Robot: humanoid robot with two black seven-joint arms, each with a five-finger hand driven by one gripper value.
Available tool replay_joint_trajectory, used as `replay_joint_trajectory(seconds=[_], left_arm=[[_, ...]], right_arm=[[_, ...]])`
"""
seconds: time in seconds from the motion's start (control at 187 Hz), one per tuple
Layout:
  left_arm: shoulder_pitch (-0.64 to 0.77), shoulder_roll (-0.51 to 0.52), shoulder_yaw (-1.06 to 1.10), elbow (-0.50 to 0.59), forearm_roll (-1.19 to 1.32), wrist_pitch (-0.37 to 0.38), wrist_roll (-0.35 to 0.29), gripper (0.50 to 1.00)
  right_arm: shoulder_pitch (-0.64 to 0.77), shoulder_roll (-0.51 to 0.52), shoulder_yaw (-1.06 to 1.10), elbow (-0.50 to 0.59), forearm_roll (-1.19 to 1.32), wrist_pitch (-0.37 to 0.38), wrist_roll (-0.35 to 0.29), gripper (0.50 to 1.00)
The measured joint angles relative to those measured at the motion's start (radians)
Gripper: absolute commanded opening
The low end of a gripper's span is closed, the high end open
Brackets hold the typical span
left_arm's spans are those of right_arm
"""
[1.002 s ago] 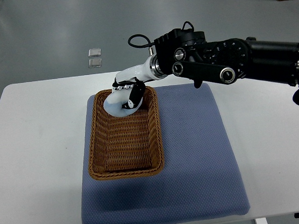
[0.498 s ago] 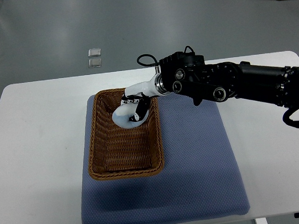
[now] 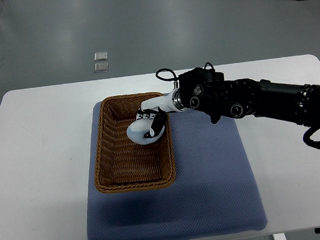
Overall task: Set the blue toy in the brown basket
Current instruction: 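Lower the toy into the basket and open the right hand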
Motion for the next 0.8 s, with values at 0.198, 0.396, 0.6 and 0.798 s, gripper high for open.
replay_joint_trajectory(seconds=[0.198,0.396,0.6,0.798], left_arm=[[0.000,0.000,0.000,0.000,0.000,0.000,0.000,1.000],[0.000,0.000,0.000,0.000,0.000,0.000,0.000,1.000],[0.000,0.000,0.000,0.001,0.000,0.000,0.000,1.000],[0.000,0.000,0.000,0.002,0.000,0.001,0.000,1.000]], right_arm=[[-0.001,0.000,0.011,-0.006,0.001,-0.001,0.013,0.780],[0.000,0.000,0.052,-0.007,0.003,0.010,0.020,0.819],[0.010,0.000,0.060,-0.007,0.012,0.018,0.020,0.860],[0.034,0.000,0.108,-0.006,0.059,0.041,0.020,0.893]])
